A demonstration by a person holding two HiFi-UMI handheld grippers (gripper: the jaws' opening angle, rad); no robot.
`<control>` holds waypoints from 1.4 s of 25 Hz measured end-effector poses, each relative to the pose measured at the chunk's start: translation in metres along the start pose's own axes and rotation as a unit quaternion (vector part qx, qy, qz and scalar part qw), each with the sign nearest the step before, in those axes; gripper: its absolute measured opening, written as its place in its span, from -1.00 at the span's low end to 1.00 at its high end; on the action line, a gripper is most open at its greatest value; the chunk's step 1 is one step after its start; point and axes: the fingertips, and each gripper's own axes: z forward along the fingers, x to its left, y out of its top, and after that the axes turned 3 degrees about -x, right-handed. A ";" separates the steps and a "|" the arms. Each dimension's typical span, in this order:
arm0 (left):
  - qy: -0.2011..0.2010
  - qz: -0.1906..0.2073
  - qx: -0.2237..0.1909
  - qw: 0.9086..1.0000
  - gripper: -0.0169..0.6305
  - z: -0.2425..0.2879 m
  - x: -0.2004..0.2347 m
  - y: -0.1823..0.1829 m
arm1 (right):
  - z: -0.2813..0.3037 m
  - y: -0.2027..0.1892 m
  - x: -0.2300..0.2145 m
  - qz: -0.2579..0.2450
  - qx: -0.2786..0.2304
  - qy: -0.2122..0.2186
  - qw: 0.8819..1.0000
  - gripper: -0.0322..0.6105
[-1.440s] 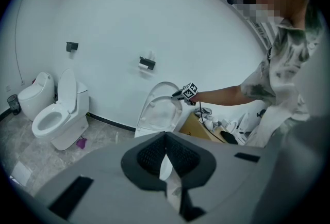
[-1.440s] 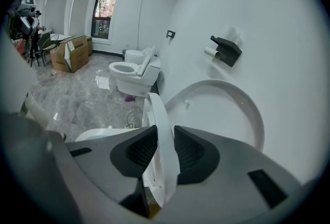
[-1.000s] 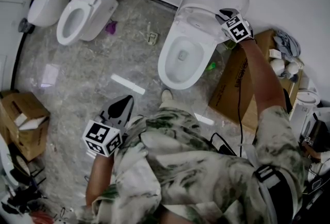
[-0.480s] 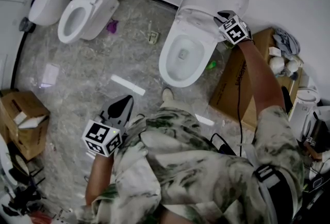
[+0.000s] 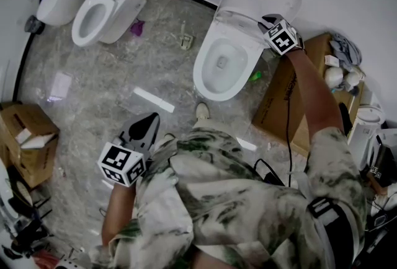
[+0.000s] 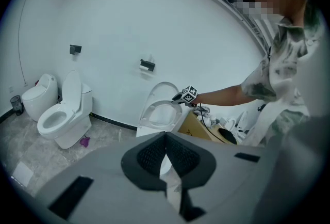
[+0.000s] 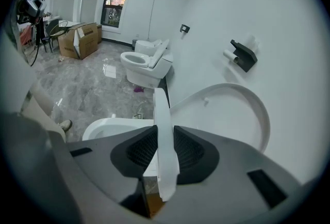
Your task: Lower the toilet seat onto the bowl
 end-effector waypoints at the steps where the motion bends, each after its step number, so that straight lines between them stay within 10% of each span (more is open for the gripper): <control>1: -0.001 0.000 0.000 1.000 -0.88 -0.001 0.000 0.000 | 0.000 0.000 0.003 -0.003 0.001 0.001 1.000 -0.55; 35: -0.008 -0.009 0.009 1.000 -0.88 -0.049 0.004 -0.042 | -0.008 -0.003 0.096 -0.030 0.036 0.017 0.999 -0.54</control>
